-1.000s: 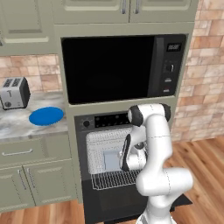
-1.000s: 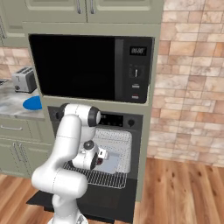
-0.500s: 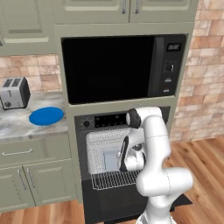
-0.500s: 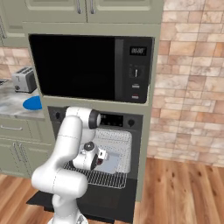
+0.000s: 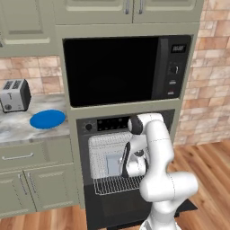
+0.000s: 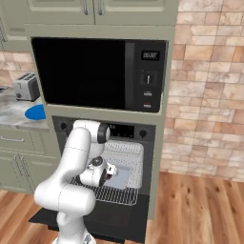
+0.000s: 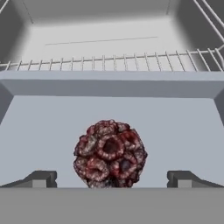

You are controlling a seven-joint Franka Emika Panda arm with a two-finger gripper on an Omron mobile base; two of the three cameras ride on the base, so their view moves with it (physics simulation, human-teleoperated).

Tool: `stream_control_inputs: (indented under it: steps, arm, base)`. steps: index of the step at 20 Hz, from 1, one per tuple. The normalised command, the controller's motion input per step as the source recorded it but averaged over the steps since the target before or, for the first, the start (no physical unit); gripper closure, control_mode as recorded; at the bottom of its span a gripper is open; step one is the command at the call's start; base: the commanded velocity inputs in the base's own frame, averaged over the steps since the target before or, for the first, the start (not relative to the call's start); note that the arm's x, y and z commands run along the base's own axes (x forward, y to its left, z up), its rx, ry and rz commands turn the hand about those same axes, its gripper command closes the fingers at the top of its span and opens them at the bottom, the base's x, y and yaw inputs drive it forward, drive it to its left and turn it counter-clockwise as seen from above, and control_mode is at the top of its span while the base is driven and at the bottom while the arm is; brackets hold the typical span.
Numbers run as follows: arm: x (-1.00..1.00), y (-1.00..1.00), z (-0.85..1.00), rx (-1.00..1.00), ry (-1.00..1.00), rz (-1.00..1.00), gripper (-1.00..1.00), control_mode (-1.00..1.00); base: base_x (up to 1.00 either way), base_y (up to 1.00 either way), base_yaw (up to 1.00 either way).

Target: Take the baked cake out of the oven and place it on the plate for cooling. Then close the oven door.

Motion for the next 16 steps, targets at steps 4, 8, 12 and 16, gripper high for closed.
stream_control_inputs:
  steps: [4,8,12,16]
  arm:
    - [0.05,0.00,-0.19,0.00,-0.05,0.00,-1.00,-1.00]
    - [0.01,0.00,-0.19,0.00,-0.04,0.00,-1.00,-1.00]
    - [0.00,0.00,-0.22,0.00,-0.01,0.00,-1.00,-1.00]
    - [0.00,0.03,-0.23,0.00,0.00,0.00,-1.00,-1.00]
  base:
    - [0.00,0.00,0.00]
    - [0.00,0.00,0.00]
    - [0.00,0.00,0.00]
    - [0.00,0.00,0.00]
